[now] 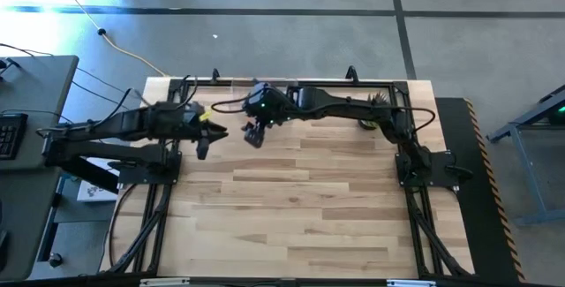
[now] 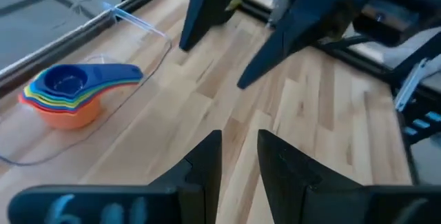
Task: Nest measuring cups in basket
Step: Return to Home Position
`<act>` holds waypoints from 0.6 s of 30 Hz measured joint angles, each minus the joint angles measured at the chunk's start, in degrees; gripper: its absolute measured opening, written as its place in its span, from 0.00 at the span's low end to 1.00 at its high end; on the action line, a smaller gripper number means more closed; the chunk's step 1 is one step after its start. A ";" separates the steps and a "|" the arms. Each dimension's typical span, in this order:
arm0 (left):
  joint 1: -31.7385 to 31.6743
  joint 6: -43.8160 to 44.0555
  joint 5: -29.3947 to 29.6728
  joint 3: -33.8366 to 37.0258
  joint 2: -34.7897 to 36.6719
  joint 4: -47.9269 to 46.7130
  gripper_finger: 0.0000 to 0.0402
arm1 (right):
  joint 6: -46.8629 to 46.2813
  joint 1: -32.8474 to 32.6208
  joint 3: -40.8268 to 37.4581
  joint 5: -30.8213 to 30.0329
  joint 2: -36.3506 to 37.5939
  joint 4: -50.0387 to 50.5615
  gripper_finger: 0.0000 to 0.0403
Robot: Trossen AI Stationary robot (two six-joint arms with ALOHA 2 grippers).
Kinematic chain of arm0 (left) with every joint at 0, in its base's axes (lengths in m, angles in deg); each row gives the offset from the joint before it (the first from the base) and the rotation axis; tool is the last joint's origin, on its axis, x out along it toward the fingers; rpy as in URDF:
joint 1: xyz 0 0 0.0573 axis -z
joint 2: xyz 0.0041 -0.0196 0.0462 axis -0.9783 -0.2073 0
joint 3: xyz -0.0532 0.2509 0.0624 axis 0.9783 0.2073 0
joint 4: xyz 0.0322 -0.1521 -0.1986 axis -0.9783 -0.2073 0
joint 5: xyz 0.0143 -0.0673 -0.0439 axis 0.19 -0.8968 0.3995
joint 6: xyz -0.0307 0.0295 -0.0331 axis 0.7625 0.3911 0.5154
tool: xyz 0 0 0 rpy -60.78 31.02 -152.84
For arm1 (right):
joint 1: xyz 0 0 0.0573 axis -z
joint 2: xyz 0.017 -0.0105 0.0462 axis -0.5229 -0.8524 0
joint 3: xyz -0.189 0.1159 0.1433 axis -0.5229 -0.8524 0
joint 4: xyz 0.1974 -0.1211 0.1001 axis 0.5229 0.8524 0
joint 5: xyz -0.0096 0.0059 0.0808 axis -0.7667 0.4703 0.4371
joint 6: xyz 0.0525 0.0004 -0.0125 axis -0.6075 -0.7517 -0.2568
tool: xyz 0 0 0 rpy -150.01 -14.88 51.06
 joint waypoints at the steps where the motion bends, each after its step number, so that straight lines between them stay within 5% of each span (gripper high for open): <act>1: 1.07 1.08 0.42 1.62 1.75 0.92 0.21 | -1.44 -0.58 0.00 -0.31 0.00 -1.18 0.57; 18: 10.16 2.96 -0.48 23.85 32.39 13.08 0.21 | -4.94 -5.57 -0.10 -1.64 1.20 -7.16 0.57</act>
